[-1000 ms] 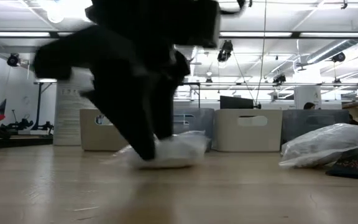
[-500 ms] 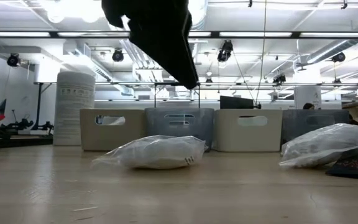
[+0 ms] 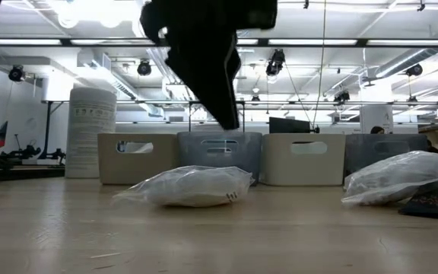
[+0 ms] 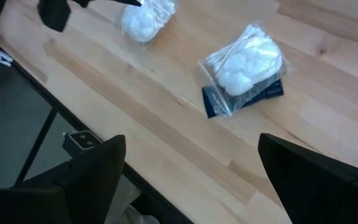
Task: Pick & Place Travel size toiletries
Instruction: Put the cotton pack into the gray bin
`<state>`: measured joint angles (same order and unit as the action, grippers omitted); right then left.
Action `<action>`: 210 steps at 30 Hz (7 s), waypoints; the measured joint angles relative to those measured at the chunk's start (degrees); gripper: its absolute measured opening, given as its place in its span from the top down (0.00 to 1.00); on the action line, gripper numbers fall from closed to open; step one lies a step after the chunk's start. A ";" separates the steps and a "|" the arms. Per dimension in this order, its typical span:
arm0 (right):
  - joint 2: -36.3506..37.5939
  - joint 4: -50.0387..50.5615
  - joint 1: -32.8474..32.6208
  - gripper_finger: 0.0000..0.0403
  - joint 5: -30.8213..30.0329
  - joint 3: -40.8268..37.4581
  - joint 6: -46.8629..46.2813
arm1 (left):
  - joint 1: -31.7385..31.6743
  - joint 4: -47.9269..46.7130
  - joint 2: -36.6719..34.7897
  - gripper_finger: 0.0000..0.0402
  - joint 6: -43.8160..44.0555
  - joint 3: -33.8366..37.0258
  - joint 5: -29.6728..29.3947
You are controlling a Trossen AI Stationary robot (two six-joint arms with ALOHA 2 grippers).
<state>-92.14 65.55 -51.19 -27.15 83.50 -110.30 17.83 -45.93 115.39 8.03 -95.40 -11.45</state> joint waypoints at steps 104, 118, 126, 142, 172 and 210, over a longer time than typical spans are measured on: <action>-3.06 -11.44 4.23 0.10 -2.94 -0.07 8.54 | -0.94 18.15 -15.26 0.46 3.20 28.11 10.89; -3.06 -11.26 4.92 0.10 -3.02 -0.07 8.75 | -6.48 21.93 -15.26 0.46 0.53 34.05 26.76; -3.06 -10.28 5.15 0.10 -3.02 -0.07 8.74 | -5.60 29.59 -15.12 0.46 0.83 37.74 19.89; -3.02 -8.84 5.11 0.10 -2.71 -0.07 8.96 | -2.22 30.94 -14.40 0.69 0.98 40.22 19.74; -2.84 -4.03 5.08 0.10 -17.59 9.46 21.52 | -4.41 -3.50 -33.64 0.95 23.00 24.63 -0.88; -2.86 7.97 5.65 0.10 -19.50 11.89 6.77 | -39.45 4.76 -32.94 0.68 41.73 38.35 5.32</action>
<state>-95.00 73.52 -45.54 -46.65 95.39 -103.53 -21.63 -41.17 82.45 49.76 -57.06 -6.14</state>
